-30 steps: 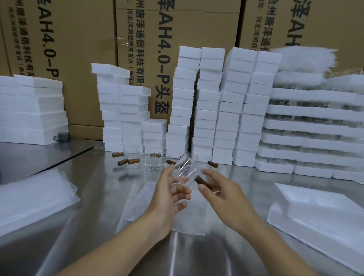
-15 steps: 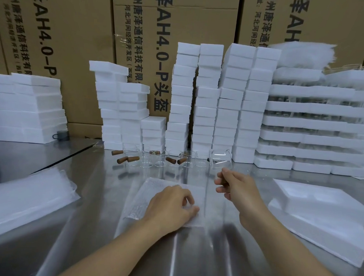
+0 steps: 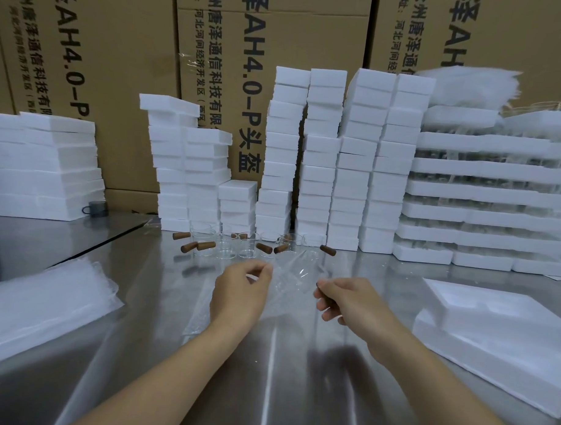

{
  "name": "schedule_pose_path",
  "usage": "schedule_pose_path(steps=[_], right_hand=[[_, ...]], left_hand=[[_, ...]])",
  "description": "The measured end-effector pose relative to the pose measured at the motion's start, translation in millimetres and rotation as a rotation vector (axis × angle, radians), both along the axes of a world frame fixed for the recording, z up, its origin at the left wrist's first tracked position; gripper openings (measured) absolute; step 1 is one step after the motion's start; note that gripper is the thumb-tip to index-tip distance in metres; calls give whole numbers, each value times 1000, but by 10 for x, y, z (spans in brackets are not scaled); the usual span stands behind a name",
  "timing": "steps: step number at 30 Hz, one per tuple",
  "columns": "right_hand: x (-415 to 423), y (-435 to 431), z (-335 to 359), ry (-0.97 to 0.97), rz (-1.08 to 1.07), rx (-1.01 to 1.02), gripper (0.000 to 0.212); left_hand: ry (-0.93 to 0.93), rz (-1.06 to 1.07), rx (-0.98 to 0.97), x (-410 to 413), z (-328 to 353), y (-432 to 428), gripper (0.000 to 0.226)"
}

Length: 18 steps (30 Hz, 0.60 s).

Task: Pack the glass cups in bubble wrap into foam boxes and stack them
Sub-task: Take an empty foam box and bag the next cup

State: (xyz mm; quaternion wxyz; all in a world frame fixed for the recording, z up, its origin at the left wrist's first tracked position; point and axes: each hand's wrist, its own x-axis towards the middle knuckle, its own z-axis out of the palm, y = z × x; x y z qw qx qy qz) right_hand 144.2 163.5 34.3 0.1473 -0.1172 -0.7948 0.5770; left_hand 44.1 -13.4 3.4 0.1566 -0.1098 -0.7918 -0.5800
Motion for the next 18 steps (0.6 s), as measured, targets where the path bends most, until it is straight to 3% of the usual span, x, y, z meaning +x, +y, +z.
schedule_pose_path(steps=[3, 7, 12, 16, 18], right_hand=[[-2, -11, -30, -46, -3, 83, 31], [4, 7, -43, -54, -17, 236, 31], [10, 42, -44, -17, 29, 158, 38], [15, 69, -70, -17, 49, 76, 42], [13, 69, -59, -20, 46, 56, 31]], left_hand=[[83, -20, 60, 69, 43, -8, 15], [349, -70, -75, 197, 57, 25, 10], [677, -109, -258, 361, 61, 120, 11], [744, -171, -274, 499, 68, 172, 17], [769, -204, -282, 568, 67, 201, 18]])
